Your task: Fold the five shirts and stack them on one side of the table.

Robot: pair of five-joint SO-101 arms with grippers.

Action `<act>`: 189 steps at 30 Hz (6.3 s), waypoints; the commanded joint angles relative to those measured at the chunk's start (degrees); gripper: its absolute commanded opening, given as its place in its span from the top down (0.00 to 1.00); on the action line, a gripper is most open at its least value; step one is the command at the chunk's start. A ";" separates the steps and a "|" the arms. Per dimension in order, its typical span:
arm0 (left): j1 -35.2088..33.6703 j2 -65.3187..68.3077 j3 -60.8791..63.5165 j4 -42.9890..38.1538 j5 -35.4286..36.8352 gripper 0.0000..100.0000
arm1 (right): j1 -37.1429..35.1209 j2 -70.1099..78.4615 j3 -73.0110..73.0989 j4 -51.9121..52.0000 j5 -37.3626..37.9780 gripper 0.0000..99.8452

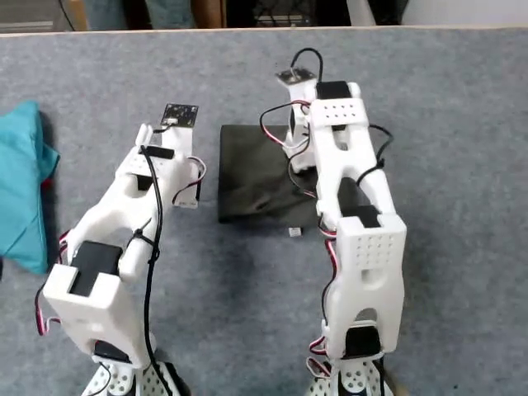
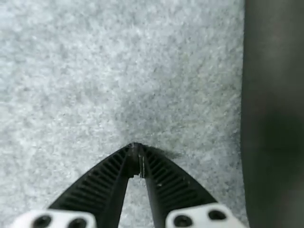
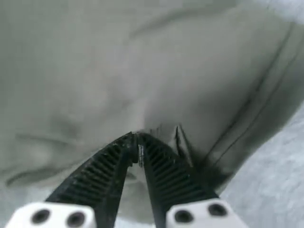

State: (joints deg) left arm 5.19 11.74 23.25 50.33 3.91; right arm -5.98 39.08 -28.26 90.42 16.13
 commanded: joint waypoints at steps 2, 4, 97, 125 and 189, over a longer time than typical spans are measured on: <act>-0.04 -1.49 0.31 -1.23 -0.18 0.97 | 1.41 -0.57 -2.95 6.15 0.00 0.99; -0.04 -1.49 0.31 -1.23 -0.18 0.97 | 2.37 -0.66 -2.95 8.00 1.05 0.99; 7.34 37.71 -81.27 30.42 -0.70 0.97 | 13.45 -30.81 30.11 2.11 1.49 0.99; 9.63 6.77 -53.14 41.14 2.11 0.97 | 8.70 -40.75 42.95 -10.37 -31.38 0.72; -0.04 -35.16 29.85 -14.15 2.11 0.97 | 42.46 1.80 -16.84 2.73 -7.38 0.99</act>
State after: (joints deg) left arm 5.98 -21.49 54.02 36.26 6.02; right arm 35.25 40.40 -41.36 93.23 8.31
